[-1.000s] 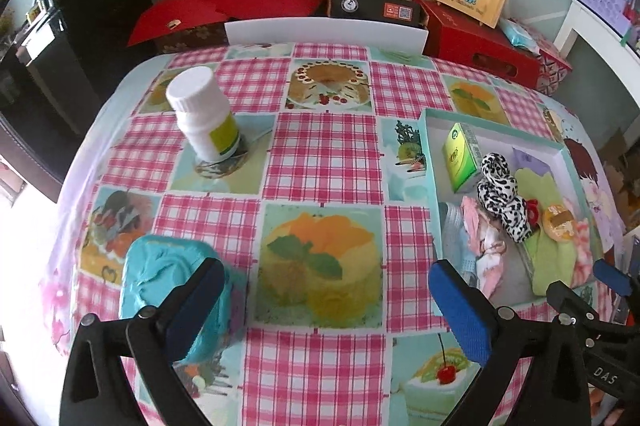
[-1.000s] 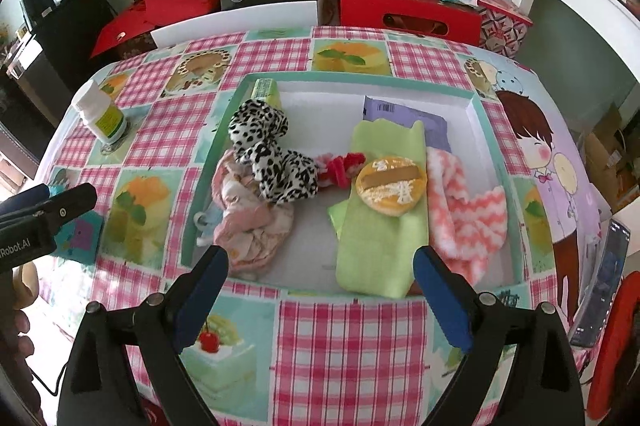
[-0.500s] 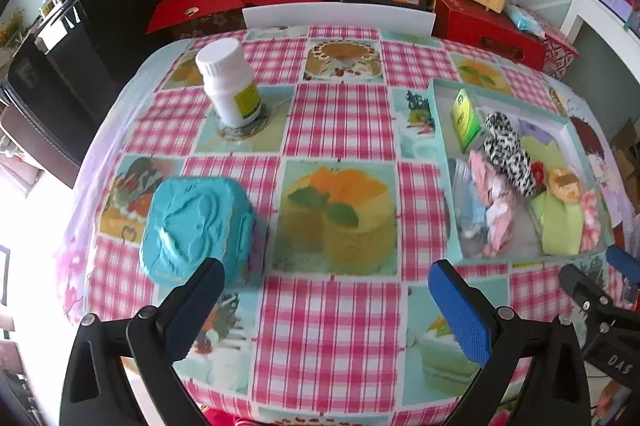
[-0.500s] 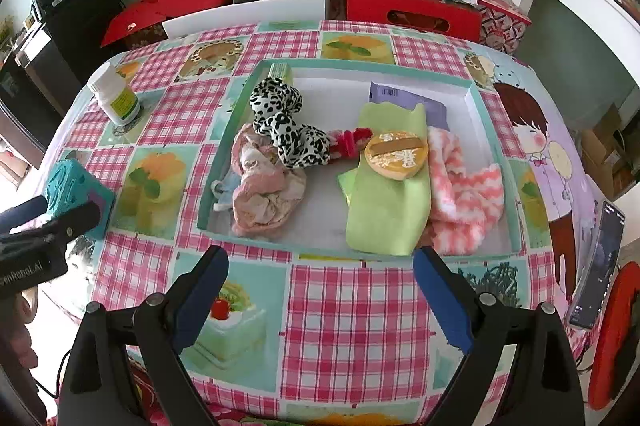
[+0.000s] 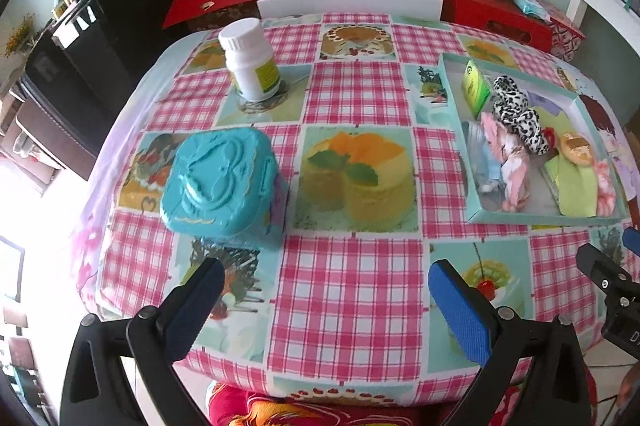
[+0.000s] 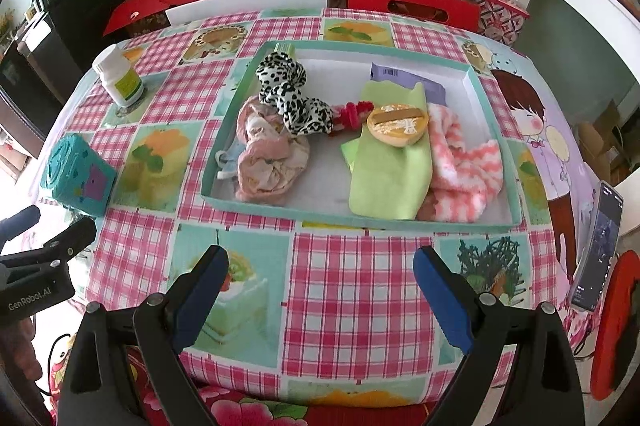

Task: Organize soft objects

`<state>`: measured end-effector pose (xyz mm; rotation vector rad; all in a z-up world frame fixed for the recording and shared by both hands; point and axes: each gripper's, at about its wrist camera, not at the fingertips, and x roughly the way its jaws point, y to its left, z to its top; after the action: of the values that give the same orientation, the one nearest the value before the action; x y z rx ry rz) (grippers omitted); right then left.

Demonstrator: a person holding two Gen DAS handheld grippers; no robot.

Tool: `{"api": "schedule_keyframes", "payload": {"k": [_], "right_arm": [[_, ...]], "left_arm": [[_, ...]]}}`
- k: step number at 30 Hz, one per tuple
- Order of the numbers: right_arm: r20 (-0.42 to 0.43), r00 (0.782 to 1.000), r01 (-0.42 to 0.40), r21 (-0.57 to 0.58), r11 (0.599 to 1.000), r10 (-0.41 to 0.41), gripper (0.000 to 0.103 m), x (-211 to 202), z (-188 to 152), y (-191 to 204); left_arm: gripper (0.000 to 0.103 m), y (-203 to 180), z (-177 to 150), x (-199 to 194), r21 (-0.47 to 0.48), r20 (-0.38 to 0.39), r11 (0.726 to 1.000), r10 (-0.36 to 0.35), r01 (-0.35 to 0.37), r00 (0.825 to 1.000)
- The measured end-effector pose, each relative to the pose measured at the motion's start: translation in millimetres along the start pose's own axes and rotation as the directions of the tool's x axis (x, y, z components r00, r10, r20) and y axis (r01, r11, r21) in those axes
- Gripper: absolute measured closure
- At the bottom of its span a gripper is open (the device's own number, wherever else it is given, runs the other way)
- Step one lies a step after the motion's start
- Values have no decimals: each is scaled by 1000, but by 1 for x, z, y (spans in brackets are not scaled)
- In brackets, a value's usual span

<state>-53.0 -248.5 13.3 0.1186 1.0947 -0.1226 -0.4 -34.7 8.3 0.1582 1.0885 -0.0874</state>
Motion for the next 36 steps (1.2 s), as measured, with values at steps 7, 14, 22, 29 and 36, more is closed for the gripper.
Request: {"api": "schedule_keyframes", "payload": {"k": [7, 14, 22, 29, 36], "right_arm": [[-4, 1000, 1, -12, 1000, -1, 9, -1, -7, 6], [-9, 1000, 1, -21, 1000, -2, 9, -1, -11, 10], [-12, 1000, 1, -22, 1000, -1, 9, -1, -12, 11], [-17, 1000, 1, -26, 1000, -2, 9, 1, -14, 14], [-20, 1000, 2, -28, 1000, -2, 9, 1, -14, 13]], "left_arm": [[0, 2, -10, 0, 8, -5, 999, 52, -52, 999], [0, 4, -15, -1, 7, -10, 998, 59, -59, 998], [0, 5, -17, -1, 2, -14, 998, 70, -70, 997], [0, 5, -18, 0, 2, -23, 997, 73, -73, 997], [0, 5, -18, 1, -3, -29, 997, 78, -78, 997]]}}
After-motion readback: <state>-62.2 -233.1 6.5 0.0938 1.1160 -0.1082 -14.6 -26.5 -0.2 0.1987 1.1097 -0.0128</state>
